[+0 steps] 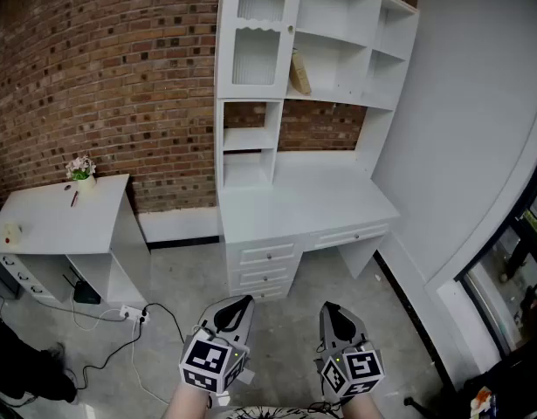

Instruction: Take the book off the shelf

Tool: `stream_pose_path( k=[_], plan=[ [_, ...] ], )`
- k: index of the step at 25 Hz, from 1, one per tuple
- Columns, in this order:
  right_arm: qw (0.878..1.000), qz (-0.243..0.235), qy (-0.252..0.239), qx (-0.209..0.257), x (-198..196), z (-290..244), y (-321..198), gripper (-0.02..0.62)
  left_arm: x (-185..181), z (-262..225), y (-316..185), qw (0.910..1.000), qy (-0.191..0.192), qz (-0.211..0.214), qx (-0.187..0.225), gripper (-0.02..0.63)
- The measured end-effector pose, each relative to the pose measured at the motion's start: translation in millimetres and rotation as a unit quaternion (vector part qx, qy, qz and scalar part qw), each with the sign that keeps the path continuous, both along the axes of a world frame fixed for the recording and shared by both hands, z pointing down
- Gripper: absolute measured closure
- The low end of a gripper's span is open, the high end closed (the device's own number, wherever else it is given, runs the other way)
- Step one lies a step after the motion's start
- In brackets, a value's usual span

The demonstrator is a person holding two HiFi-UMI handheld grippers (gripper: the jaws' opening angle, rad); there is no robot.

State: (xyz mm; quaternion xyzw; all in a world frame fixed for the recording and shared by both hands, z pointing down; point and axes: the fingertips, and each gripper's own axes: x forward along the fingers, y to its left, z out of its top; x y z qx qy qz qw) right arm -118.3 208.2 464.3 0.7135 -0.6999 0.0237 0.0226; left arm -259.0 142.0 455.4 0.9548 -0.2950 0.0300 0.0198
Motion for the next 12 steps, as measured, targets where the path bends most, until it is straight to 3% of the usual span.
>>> stream_pose_path(
  k=[12],
  plan=[
    [1.0, 0.002, 0.015, -0.009, 5.0, 1.8, -2.1, 0.592, 7.4, 0.1, -0.3, 1.0, -0.003, 0.004, -0.001, 0.594]
  ],
)
